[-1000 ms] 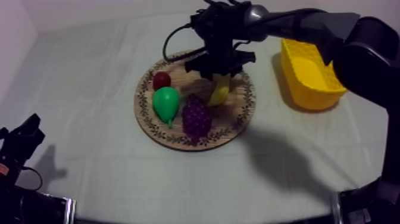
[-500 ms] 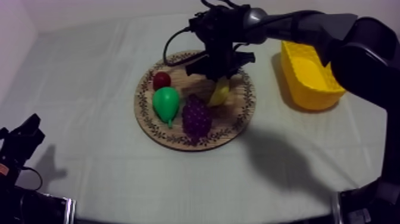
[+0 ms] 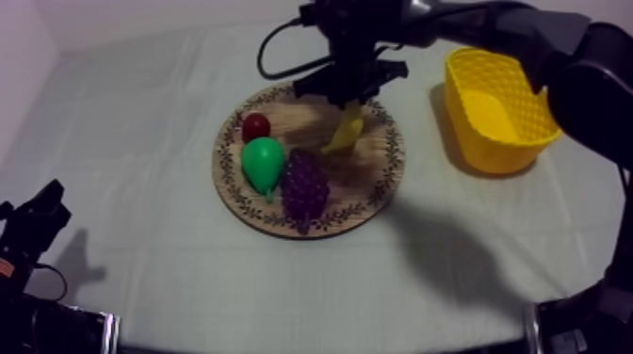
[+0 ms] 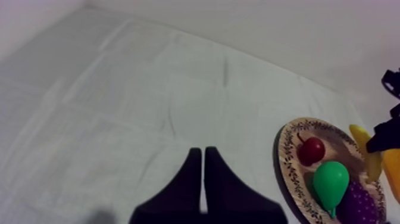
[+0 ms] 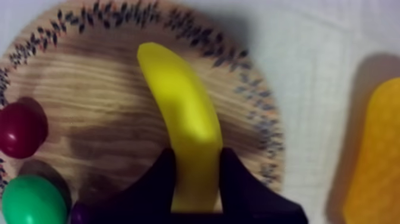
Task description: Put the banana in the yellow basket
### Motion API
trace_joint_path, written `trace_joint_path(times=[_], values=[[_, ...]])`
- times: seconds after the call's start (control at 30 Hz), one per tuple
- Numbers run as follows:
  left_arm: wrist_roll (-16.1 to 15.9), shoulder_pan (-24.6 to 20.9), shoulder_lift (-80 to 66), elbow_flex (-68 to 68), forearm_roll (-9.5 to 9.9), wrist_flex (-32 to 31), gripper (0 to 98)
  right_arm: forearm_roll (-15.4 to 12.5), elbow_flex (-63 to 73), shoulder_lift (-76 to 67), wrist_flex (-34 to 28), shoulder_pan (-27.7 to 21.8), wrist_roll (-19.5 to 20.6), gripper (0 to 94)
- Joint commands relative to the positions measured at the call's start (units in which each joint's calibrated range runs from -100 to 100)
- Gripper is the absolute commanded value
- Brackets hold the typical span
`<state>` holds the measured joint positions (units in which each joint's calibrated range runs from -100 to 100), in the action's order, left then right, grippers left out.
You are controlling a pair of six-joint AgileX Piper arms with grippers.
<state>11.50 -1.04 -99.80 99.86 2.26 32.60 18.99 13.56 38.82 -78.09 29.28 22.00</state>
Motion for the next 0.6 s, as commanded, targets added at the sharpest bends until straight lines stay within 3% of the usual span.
trace_joint_path(times=[0.0,0.3,0.57], values=[[0.0,0.0,0.0,0.0,0.01,0.0,0.1,0.1,0.2,-3.2,-0.4,-0.3,-0.6,14.1],[0.0,0.0,0.0,0.0,0.01,0.0,0.1,0.9,-3.2,-17.1,-1.4,-2.2,-3.1,14.5],[0.0,0.0,0.0,0.0,0.01,0.0,0.1,0.9,-9.1,-28.7,-0.1,-6.9,-5.9,14.9]])
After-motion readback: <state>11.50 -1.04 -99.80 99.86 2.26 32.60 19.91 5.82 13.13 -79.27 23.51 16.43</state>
